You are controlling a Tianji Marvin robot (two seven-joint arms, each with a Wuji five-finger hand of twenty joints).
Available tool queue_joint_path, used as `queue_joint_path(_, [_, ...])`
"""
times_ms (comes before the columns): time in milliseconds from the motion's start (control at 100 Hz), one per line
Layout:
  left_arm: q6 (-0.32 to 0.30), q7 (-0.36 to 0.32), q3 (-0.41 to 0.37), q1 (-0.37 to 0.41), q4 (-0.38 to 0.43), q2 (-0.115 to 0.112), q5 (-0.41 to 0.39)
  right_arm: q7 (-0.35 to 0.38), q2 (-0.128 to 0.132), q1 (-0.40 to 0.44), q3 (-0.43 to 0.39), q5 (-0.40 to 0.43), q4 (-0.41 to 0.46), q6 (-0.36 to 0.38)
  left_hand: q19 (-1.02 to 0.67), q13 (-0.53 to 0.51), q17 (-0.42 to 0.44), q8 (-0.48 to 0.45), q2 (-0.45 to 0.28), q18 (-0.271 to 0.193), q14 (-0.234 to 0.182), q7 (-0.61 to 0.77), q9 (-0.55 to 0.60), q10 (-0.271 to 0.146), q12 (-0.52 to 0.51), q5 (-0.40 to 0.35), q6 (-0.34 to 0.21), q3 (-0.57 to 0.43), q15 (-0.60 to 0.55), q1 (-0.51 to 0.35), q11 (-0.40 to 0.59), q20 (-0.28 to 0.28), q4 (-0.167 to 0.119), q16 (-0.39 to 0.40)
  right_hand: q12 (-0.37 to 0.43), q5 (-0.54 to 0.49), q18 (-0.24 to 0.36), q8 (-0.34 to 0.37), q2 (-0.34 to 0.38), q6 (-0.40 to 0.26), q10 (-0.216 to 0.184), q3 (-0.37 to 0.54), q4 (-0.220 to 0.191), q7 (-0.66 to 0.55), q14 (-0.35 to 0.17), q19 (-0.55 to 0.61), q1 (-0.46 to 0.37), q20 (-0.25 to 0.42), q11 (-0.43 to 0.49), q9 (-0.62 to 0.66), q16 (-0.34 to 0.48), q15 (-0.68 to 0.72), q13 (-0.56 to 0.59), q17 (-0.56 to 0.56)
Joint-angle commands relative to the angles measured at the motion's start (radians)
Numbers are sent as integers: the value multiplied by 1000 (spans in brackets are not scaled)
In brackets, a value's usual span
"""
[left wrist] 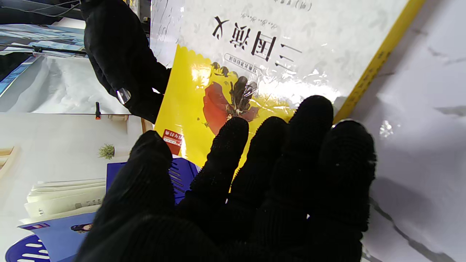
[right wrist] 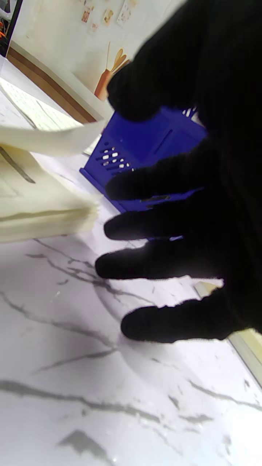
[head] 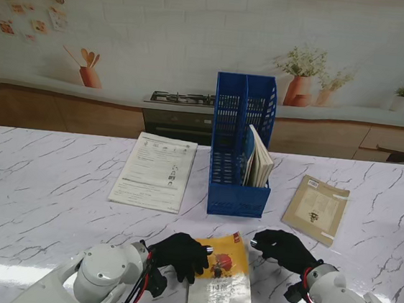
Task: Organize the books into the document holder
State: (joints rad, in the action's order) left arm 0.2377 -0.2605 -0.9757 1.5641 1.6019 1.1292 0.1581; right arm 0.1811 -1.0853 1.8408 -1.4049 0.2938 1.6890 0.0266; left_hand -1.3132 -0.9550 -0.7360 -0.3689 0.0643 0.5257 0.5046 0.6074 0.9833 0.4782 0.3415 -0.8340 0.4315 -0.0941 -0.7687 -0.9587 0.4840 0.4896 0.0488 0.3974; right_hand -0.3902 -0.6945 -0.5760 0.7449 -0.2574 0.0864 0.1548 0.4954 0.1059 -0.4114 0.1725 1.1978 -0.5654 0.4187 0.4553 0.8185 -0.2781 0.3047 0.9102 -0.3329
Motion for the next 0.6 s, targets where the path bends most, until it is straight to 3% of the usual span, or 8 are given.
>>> queue_joint_path(0, [-23, -17, 6, 17, -16, 5, 1, -1, -7, 3, 2, -4, -1, 3, -41, 18, 60, 9, -43, 23, 49, 6, -11, 1, -8, 19, -6, 13, 3, 3, -14, 6, -35, 2, 7, -16, 93, -14, 8, 9, 1, -23, -18, -3, 10, 5, 13, -15, 8, 13, 11, -11, 8, 5])
queue_joint_path(330, [-33, 2, -11, 22, 13, 9, 7, 10, -6, -6, 3, -11, -2, 3, -17, 71, 134, 10, -52, 30, 60, -19, -51, 1, -11, 65, -47, 35, 20, 9, -26, 65, -35, 14, 10, -11, 49, -15, -10, -5, -12, -36, -20, -1, 6, 16, 29, -7, 1, 18, 2, 1, 13, 11])
queue_joint_path(360, [-32, 3, -15, 24, 19, 7, 2, 12, -5, -5, 2, -10, 3, -7, -23, 48, 135, 13, -55, 15, 21, -28, -29, -85, 0, 70, -53, 38, 13, 7, -2, 76, -35, 15, 6, -10, 41, -15, -23, -3, -10, -34, -19, -1, 2, 31, 40, 5, 2, 21, -16, 22, 24, 0])
queue_joint_path(420, [-24, -3, -32, 35, 41, 2, -13, 9, -7, -2, 2, -3, 20, -48, -21, 28, 137, 14, -56, 7, -10, -32, -16, -90, 7, 73, -55, 43, 10, 6, 10, 81, -35, 14, -7, -16, 29, -14, -62, 7, -6, -28, -15, -4, 1, 63, 78, 37, 16, 34, -54, 65, 50, -38])
queue_joint_path(430, [-22, -3, -35, 38, 44, 1, -16, 9, -7, -2, 2, -2, 23, -54, -21, 27, 137, 14, -54, 7, 1, -34, -28, -32, 6, 72, -53, 44, 9, 5, 2, 81, -35, 15, -10, -16, 29, -14, -69, 11, -5, -24, -14, -4, 1, 71, 87, 46, 18, 34, -62, 72, 53, -46])
queue_joint_path(460, [-19, -1, -46, 46, 55, -1, -26, 8, -8, -1, 3, 0, 32, -74, -22, 23, 135, 15, -53, 5, 4, -36, -34, -15, 8, 68, -55, 45, 2, 4, 1, 83, -35, 20, -15, -17, 27, -14, -77, 17, -4, -21, -11, -3, 0, 87, 101, 62, 22, 35, -73, 85, 63, -67])
queue_joint_path(480, [-17, 2, -54, 52, 63, -1, -33, 5, -8, -1, 4, 2, 38, -89, -27, 4, 129, 14, -53, -1, -23, -37, -12, -69, 23, 62, -61, 49, -16, 3, 21, 88, -35, 30, -22, -22, 29, -14, -92, 30, 4, -20, -8, -3, 5, 112, 117, 84, 32, 43, -88, 108, 79, -101])
queue_joint_path(590, [-6, 13, -95, 78, 98, -8, -85, 41, -2, -2, 8, 17, 81, -180, -40, 9, 131, 7, -28, -12, -36, -37, -14, -86, 41, 66, -83, 59, -20, 1, 26, 99, -36, 46, -12, -46, 34, -39, -84, 111, 66, -40, 1, 25, 26, 154, 171, 124, 22, 62, -106, 149, 114, -184])
